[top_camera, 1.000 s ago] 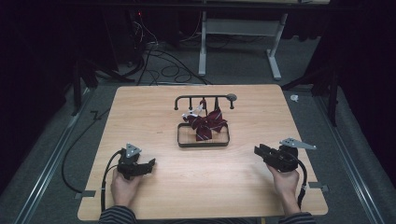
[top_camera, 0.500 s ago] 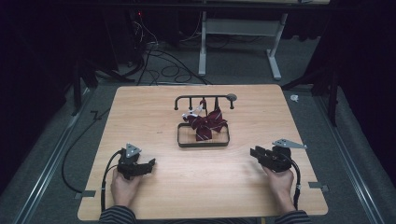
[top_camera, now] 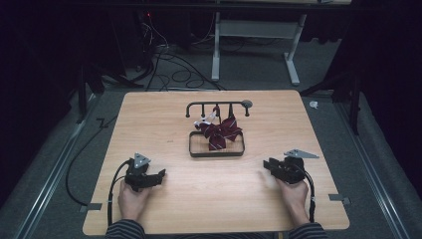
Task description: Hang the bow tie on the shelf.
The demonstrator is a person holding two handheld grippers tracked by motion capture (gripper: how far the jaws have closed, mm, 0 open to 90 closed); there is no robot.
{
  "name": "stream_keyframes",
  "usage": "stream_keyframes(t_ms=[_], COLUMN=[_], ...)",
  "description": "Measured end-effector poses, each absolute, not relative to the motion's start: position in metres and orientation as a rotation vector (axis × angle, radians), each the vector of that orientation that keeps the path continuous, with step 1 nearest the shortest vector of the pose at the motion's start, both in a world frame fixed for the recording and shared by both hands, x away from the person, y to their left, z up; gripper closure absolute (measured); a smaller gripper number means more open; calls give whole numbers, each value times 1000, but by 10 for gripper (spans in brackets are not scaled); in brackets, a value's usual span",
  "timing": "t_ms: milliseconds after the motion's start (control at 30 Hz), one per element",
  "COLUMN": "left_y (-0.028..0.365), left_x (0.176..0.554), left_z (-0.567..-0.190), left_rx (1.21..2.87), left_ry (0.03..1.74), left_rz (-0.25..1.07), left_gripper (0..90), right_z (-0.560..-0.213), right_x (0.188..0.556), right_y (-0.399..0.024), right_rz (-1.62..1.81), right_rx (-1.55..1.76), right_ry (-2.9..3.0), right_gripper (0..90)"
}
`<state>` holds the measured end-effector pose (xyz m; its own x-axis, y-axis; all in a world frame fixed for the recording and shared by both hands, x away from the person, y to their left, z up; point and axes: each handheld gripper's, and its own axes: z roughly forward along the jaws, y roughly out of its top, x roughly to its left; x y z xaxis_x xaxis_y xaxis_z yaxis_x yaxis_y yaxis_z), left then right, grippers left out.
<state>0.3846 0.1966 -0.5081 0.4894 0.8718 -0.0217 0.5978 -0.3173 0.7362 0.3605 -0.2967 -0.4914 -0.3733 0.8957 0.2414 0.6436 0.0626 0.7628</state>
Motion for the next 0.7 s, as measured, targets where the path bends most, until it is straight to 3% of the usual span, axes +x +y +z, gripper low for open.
stream_keyframes(t_ms=[700], left_y=[197], left_x=[385], left_z=[-508], left_rx=[2039], left_ry=[1207], left_rz=[504], left_gripper=[222], right_z=[-501], right_x=[366], right_y=[-288], right_rz=[1124], right_rx=[1539], right_ry=[2069], right_gripper=[653])
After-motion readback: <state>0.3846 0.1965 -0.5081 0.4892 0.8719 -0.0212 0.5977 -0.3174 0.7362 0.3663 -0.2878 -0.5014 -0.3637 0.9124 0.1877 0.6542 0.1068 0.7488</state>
